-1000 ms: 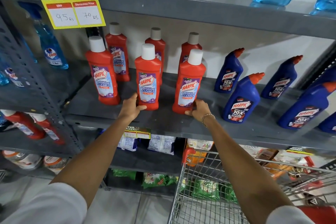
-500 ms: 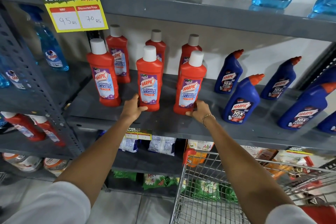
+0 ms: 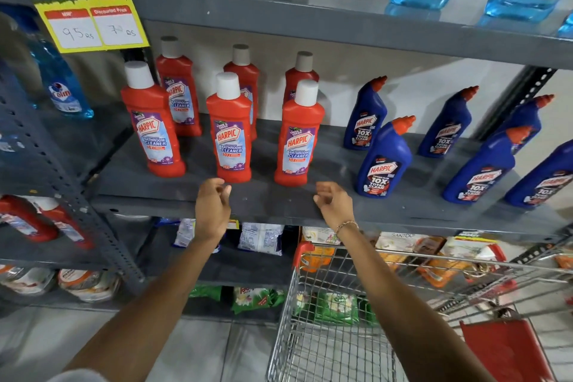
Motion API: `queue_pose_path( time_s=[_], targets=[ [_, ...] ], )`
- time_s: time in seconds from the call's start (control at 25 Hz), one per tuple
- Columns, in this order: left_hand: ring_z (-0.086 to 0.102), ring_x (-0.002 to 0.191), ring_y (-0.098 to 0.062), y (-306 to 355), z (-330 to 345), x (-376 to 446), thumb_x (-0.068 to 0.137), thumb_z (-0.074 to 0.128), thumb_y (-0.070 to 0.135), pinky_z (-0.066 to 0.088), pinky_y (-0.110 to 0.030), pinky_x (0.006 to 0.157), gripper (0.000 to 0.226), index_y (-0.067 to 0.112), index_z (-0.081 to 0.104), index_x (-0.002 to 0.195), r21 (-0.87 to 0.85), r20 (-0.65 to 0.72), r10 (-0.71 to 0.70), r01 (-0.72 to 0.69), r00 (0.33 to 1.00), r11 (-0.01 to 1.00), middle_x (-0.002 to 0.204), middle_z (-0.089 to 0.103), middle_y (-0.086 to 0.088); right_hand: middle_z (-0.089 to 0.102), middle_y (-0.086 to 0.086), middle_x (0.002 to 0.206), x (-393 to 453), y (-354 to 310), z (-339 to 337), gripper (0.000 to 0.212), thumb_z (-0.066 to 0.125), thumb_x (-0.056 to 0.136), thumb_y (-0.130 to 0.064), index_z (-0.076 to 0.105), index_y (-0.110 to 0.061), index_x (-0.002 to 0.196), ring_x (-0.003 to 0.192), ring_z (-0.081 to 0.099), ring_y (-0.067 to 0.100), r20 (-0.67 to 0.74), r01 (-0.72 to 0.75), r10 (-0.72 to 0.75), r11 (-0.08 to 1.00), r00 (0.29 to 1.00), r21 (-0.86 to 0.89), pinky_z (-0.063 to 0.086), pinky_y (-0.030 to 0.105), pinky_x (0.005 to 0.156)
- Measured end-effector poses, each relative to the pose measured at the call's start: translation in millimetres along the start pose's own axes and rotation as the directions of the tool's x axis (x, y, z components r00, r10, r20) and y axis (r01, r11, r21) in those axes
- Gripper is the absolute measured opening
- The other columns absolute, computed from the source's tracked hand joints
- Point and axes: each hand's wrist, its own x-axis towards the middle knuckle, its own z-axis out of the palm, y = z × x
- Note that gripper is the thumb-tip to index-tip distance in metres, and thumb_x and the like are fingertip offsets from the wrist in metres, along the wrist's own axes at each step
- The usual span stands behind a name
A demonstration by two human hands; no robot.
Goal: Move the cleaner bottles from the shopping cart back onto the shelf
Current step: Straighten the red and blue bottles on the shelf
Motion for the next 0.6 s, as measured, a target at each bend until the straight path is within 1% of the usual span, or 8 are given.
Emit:
queue_pose_path(
  time_s=[0.16,0.24,0.28,0.36,0.4,0.48,0.52,0.6],
  targets=[
    [0.056,0.084,-0.033,38,32,-26,0.094,0.045,0.017,0.047,-0.041,0.069,0.015,0.005,0.055,0.092,0.187,0.112,0.307,-0.324,0.945,0.928,0.09,0.062,-0.017,0.073,0.006,0.1,-21,16,-33,0.017,0.057,0.086,-0.006,0.066,-0.011,0.099,0.09,0.065,0.013,0.007,0.077,-0.077,0.996,0.997,-0.035,0.045,0.013,0.08],
    [0.059,0.088,-0.034,65,58,-41,0.095,0.043,0.019,0.049,-0.041,0.071,0.017,0.006,0.056,0.097,0.194,0.194,0.411,-0.445,0.891,0.874,0.093,0.063,-0.016,0.073,0.005,0.094,-25,26,-57,0.013,0.058,0.087,-0.01,0.067,-0.012,0.095,0.082,0.064,0.011,-0.078,0.104,-0.107,0.994,0.991,-0.033,0.042,0.008,0.07],
    [0.06,0.096,-0.035,79,75,-50,0.095,0.043,0.021,0.05,-0.041,0.077,0.021,0.007,0.056,0.104,0.195,0.238,0.435,-0.482,0.868,0.854,0.102,0.064,-0.017,0.073,0.005,0.093,-26,34,-72,0.012,0.058,0.087,-0.012,0.067,-0.013,0.095,0.079,0.063,0.012,-0.145,0.1,-0.103,0.995,0.984,-0.03,0.04,0.009,0.067],
    [0.048,0.126,-0.033,98,108,-65,0.096,0.039,0.028,0.044,-0.041,0.101,0.04,0.005,0.047,0.128,0.22,0.349,0.396,-0.485,0.849,0.847,0.133,0.054,-0.017,0.072,0.007,0.092,-24,50,-98,0.01,0.059,0.087,-0.013,0.065,-0.013,0.094,0.078,0.061,0.014,-0.275,0.087,-0.086,0.996,0.958,-0.008,0.04,0.013,0.067],
    [0.035,0.138,-0.03,102,121,-70,0.097,0.036,0.032,0.033,-0.04,0.113,0.049,0.005,0.036,0.138,0.251,0.398,0.361,-0.479,0.843,0.841,0.147,0.041,-0.016,0.071,0.009,0.091,-22,57,-109,0.009,0.059,0.086,-0.011,0.064,-0.011,0.093,0.078,0.061,0.017,-0.324,0.086,-0.075,0.996,0.943,0.018,0.042,0.017,0.067],
    [0.015,0.146,-0.025,101,140,-75,0.097,0.026,0.039,0.013,-0.037,0.12,0.06,0.005,0.02,0.145,0.361,0.456,0.305,-0.487,0.836,0.795,0.156,0.021,-0.013,0.067,0.009,0.089,-10,70,-131,0.016,0.064,0.082,-0.006,0.059,-0.01,0.097,0.081,0.062,0.023,-0.35,0.039,0.009,0.991,0.937,0.132,0.049,0.024,0.07],
    [0.013,0.147,-0.025,98,144,-76,0.097,0.02,0.043,0.009,-0.037,0.12,0.062,0.005,0.018,0.146,0.421,0.473,0.285,-0.498,0.834,0.758,0.157,0.02,-0.012,0.063,0.005,0.09,-1,75,-138,0.027,0.068,0.078,-0.004,0.056,-0.009,0.102,0.085,0.06,0.024,-0.304,-0.006,0.078,0.973,0.949,0.231,0.05,0.026,0.073],
    [0.012,0.147,-0.024,94,146,-77,0.093,0.011,0.051,0.008,-0.036,0.12,0.069,0.006,0.017,0.146,0.485,0.507,0.256,-0.518,0.823,0.704,0.157,0.019,-0.01,0.053,0.001,0.103,18,78,-147,0.056,0.071,0.073,0.003,0.044,-0.004,0.121,0.099,0.051,0.024,-0.099,-0.1,0.152,0.91,0.983,0.403,0.05,0.037,0.09]
  ],
)
